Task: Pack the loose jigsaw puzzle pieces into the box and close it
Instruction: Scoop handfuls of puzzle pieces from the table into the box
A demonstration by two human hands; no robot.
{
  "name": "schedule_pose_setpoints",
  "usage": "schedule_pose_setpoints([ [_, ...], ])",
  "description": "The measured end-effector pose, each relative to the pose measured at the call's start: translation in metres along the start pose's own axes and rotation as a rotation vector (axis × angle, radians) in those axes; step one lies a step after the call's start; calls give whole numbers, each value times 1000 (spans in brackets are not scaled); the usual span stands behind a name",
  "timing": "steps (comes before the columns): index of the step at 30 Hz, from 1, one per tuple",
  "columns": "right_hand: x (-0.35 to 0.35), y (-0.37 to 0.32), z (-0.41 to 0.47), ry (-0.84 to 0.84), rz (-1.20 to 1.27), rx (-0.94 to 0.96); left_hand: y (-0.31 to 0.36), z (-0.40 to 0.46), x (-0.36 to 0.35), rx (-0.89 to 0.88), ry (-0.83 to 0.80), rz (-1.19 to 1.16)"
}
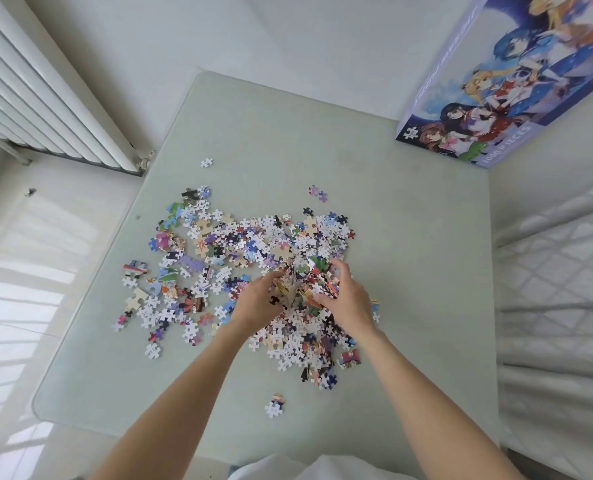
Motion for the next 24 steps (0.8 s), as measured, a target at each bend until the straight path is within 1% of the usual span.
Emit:
schedule_pose_setpoints([
  [3, 2, 0, 0, -5, -19, -6, 3, -1, -1, -2, -58, 4],
  [8, 5, -1, 1, -15, -7, 34, 13, 3, -8, 91, 77, 55],
  [13, 18, -1, -2, 26, 25, 57, 7, 2, -5, 98, 134, 44],
  [21, 28, 3, -2, 0, -8, 81, 6, -9, 8, 60, 212, 67],
  [24, 30, 8, -2, 15, 43, 84, 11, -12, 11, 45, 246, 74],
])
Point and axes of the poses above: each hand's wrist, its own z-axis towards the middle knuckle, its own x-axis out of the back of the hand, y = z × x, the point moved 1 cm from there along z, towards the middle knuckle, and after that the axes turned 10 degrees about z, right-handed, at the moved point
